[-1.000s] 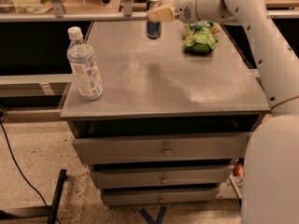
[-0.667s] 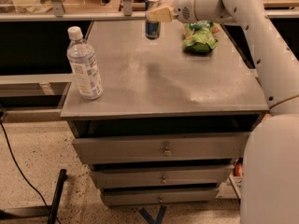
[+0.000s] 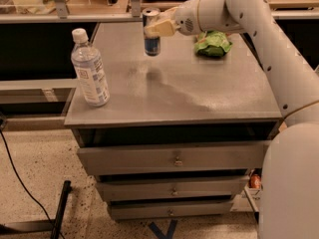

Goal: Move redbull can near blue plastic bottle

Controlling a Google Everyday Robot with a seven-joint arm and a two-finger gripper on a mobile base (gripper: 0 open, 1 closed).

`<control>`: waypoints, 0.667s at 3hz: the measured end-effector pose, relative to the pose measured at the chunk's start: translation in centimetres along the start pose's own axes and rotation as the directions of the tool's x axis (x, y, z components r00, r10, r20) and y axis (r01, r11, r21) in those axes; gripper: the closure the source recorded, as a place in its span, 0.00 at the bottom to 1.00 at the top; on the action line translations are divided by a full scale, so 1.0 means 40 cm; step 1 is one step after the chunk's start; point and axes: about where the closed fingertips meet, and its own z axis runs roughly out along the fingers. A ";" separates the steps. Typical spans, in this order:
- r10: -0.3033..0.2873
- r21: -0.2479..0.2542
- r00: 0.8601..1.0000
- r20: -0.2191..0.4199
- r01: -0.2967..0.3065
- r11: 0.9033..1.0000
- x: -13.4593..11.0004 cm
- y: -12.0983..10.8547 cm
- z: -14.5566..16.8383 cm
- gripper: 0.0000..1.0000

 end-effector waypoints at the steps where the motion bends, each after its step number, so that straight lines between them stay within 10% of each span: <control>1: -0.022 -0.128 0.999 -0.025 0.019 0.992 0.021 0.124 0.050 1.00; 2: -0.035 -0.249 0.999 -0.024 0.028 0.968 0.038 0.242 0.088 1.00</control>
Offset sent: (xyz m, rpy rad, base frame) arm -0.1210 0.0898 -0.0532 -0.0379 0.0972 0.3808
